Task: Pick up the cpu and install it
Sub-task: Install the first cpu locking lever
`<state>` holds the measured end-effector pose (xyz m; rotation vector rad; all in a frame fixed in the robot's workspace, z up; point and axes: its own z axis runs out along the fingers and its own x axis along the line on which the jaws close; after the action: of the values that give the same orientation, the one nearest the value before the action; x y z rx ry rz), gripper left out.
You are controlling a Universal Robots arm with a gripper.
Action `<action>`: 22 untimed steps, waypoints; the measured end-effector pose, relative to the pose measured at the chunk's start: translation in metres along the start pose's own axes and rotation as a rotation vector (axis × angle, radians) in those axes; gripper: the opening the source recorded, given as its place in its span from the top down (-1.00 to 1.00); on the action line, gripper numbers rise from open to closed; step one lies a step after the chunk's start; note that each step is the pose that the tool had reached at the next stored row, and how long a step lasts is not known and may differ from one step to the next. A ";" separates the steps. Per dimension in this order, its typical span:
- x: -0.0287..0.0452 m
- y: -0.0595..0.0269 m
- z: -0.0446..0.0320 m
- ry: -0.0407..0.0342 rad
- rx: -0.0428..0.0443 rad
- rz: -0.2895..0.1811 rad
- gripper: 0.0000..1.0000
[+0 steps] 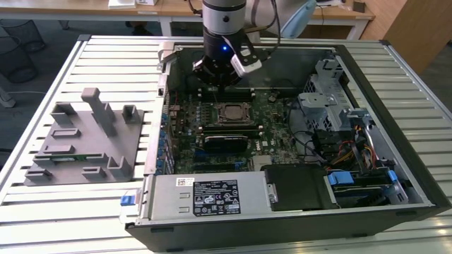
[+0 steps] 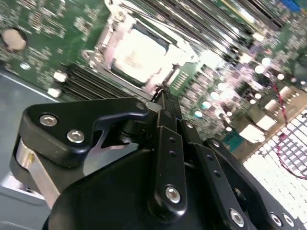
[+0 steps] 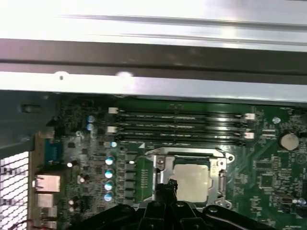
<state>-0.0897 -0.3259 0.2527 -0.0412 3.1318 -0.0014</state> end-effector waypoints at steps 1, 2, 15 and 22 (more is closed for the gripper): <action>0.0040 0.0001 0.0000 0.0000 0.0000 0.000 0.79; 0.0081 0.0002 0.0000 -0.0001 -0.0001 -0.001 0.79; 0.0332 0.0071 0.0001 0.0000 0.0000 -0.003 0.79; 0.0330 0.0178 0.0007 -0.0002 -0.0002 -0.011 0.79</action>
<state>-0.1232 -0.3089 0.2517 -0.0588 3.1314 -0.0011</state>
